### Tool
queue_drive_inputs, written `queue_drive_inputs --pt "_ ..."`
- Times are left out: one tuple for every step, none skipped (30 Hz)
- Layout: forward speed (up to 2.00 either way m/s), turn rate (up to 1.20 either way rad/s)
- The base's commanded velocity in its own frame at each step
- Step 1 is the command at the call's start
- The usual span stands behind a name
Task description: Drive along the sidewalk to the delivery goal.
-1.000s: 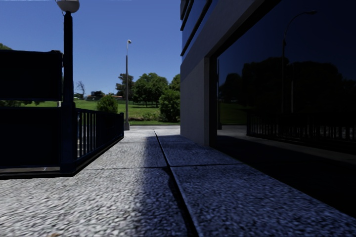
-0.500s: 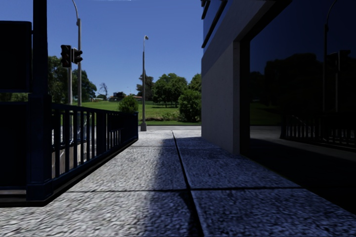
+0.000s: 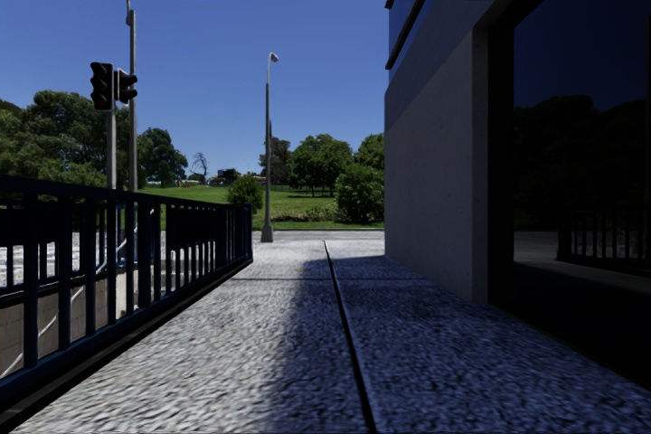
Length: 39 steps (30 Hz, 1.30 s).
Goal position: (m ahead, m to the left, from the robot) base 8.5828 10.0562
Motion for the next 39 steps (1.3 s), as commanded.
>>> queue_drive_inputs --pt "2.0 0.0" --pt "2.0 0.0" --pt "2.0 0.0" --pt "2.0 0.0" --pt "2.0 0.0" --pt "2.0 0.0" --pt "2.0 0.0" --pt "2.0 0.0" --pt "2.0 0.0" --pt "2.0 0.0" --pt "2.0 0.0" --pt "2.0 0.0" --pt "2.0 0.0" --pt "2.0 0.0" --pt "2.0 0.0" --pt "2.0 0.0" --pt "2.0 0.0" --pt "2.0 0.0" --pt "2.0 0.0" --pt "2.0 0.0" --pt "2.0 0.0" --pt "2.0 0.0" --pt "2.0 0.0" --pt "2.0 0.0" --pt "2.0 0.0" --pt "2.0 0.0" --pt "2.0 0.0" --pt "2.0 0.0" --pt "2.0 0.0" --pt "2.0 0.0" --pt "2.0 0.0" --pt "2.0 0.0" --pt "2.0 0.0" --pt "2.0 0.0" --pt "2.0 0.0" --pt "2.0 0.0" --pt "2.0 0.0" --pt "2.0 0.0" --pt "2.0 0.0"
